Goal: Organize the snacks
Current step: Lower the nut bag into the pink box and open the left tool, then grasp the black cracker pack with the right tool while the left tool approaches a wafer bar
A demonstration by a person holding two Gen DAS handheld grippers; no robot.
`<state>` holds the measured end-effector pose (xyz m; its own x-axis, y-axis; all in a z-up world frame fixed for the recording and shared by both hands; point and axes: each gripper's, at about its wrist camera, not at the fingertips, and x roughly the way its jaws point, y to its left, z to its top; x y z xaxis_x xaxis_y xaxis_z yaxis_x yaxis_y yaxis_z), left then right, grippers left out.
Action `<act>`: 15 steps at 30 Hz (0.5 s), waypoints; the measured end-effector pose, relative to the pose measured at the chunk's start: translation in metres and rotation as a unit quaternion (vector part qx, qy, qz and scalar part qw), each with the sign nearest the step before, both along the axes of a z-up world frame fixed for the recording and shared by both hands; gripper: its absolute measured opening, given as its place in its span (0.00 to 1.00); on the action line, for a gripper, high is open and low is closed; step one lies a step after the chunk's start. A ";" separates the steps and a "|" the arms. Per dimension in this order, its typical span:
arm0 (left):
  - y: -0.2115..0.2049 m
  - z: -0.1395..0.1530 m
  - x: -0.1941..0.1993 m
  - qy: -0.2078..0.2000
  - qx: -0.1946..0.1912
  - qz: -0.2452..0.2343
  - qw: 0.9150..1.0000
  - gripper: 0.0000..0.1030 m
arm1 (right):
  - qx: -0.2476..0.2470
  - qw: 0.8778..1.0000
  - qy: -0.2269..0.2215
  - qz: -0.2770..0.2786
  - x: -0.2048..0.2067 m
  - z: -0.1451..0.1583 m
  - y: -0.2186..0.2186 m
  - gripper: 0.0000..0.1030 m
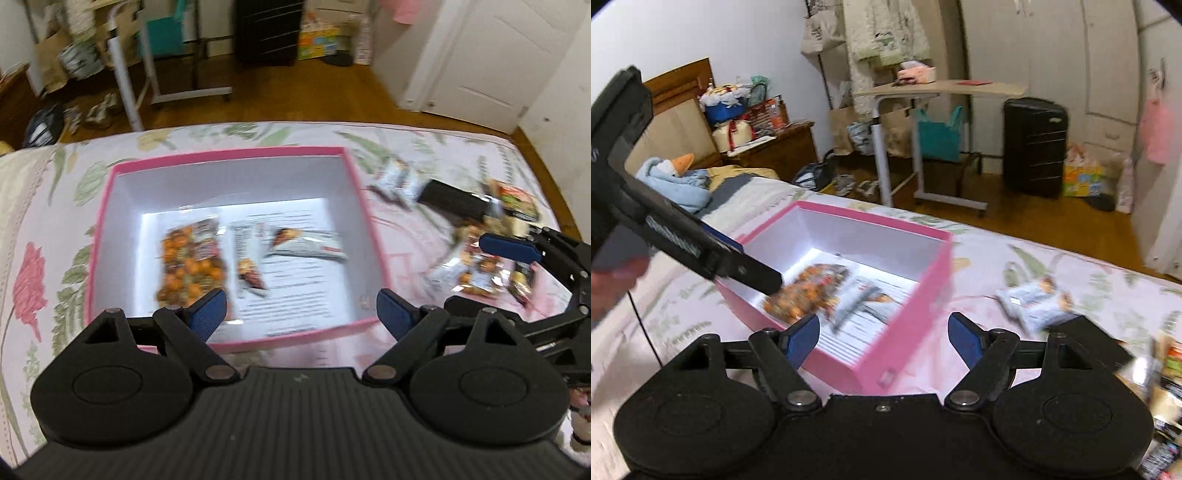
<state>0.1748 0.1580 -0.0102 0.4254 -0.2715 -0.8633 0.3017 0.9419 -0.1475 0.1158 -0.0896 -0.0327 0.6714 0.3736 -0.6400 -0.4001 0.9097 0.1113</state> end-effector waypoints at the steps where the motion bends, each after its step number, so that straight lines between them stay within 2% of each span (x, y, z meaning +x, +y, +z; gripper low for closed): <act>1: -0.007 0.002 -0.004 -0.003 0.001 -0.009 1.000 0.86 | -0.008 1.000 -0.005 -0.005 -0.007 0.000 -0.008 0.78; 3: -0.021 0.001 -0.008 -0.012 0.005 -0.036 0.999 0.86 | -0.021 1.000 -0.008 -0.017 -0.018 0.000 -0.023 0.78; 6: -0.038 -0.006 -0.012 -0.022 0.014 -0.050 0.998 0.86 | -0.032 0.998 -0.017 -0.044 -0.033 -0.005 -0.046 0.79; 11: -0.069 -0.018 -0.018 -0.016 -0.015 -0.081 0.997 0.86 | -0.040 0.995 -0.015 -0.095 -0.050 -0.030 -0.086 0.79; 15: -0.102 -0.026 -0.025 -0.037 -0.020 -0.117 0.992 0.86 | -0.055 0.988 -0.023 -0.145 -0.060 -0.052 -0.114 0.79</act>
